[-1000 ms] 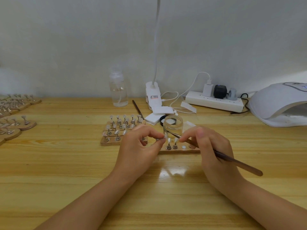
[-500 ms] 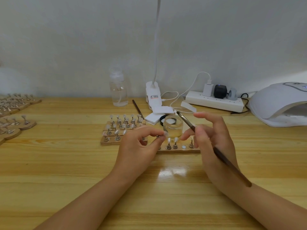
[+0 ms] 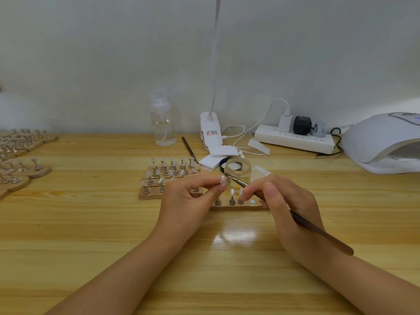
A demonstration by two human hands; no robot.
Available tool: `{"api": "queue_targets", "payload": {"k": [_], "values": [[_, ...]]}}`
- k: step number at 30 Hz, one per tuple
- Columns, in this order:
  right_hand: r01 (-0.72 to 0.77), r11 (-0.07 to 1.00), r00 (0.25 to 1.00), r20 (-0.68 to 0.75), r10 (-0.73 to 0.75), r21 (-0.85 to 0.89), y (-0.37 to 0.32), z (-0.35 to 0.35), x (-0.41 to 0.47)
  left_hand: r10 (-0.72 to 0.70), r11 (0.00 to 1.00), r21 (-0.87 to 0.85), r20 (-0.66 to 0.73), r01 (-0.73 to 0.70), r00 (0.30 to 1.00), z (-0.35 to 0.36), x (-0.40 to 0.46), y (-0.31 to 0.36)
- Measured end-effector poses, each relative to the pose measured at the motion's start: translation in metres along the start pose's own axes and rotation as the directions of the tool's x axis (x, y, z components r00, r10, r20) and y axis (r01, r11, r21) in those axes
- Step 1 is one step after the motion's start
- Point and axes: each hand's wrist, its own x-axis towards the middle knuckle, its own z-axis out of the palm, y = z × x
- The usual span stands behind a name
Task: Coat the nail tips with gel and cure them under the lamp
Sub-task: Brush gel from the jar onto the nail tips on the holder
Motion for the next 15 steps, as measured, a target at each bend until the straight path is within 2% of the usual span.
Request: {"api": "queue_targets", "payload": {"k": [5, 11, 15], "values": [[0.029, 0.999, 0.999, 0.037, -0.029, -0.013, 0.0012, 0.0006, -0.0006, -0.002, 1.0, 0.001, -0.002, 0.002, 1.0, -0.0008, 0.0013, -0.0016], [0.011, 0.999, 1.0, -0.018, -0.01, 0.044, 0.0014, 0.0001, -0.0008, -0.015, 0.999, -0.034, -0.008, 0.015, 1.0, 0.0005, 0.0013, -0.0011], [-0.031, 0.999, 0.999, 0.04, 0.029, 0.035, 0.0037, 0.002, -0.001, -0.005, 1.0, -0.01, 0.0, 0.005, 1.0, 0.0002, 0.0019, -0.0028]]}}
